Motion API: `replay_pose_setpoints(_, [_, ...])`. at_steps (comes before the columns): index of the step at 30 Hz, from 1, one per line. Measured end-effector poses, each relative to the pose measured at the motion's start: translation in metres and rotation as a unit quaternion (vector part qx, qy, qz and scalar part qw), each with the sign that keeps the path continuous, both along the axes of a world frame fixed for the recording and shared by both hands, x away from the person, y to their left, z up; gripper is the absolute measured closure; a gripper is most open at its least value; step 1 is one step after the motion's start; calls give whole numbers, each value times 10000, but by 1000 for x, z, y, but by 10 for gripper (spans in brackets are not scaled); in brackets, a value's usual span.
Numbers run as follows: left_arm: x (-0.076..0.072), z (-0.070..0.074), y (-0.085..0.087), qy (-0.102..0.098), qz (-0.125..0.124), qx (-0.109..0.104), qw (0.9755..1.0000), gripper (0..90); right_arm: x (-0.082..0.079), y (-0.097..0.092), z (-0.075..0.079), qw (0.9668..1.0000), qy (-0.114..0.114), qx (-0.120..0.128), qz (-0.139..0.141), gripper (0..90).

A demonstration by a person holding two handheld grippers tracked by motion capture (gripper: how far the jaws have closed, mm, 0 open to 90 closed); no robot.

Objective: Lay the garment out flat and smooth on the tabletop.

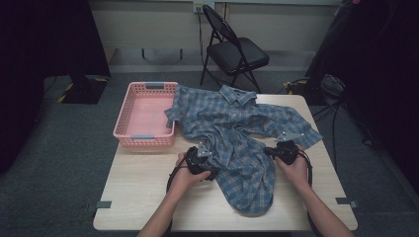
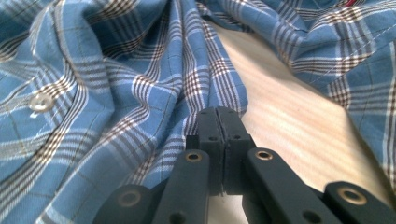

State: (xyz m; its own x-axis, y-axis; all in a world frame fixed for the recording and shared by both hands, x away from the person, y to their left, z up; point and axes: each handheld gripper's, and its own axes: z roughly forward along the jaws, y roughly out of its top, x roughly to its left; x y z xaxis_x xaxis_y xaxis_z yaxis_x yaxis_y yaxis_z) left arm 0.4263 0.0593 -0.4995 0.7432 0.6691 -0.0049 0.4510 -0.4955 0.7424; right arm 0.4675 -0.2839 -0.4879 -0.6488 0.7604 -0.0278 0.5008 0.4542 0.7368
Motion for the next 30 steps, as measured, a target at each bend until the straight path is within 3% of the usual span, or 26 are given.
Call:
replay_pose_setpoints(11, [0, 0, 0, 4, 6, -7, 10000, 152, -39, -22, 8, 9999, -3, 130, 92, 897])
replay_pose_setpoints(20, [0, 0, 0, 3, 7, -4, 10000, 152, -67, -40, 9, 9999, 104, 34, 108, 892])
replay_pose_setpoints(21, [0, 0, 0, 4, 8, -4, 10000, 152, -69, -42, 10, 9999, -46, 117, 67, 805])
replay_pose_setpoints(27, [0, 0, 0, 1, 10, 0, 10000, 152, -58, -38, 21, 9987, -440, 172, -207, 659])
replay_pose_setpoints(30, [0, 0, 0, 0, 8, -1, 10000, 152, -40, -33, 19, 9989, -348, 159, -263, 643])
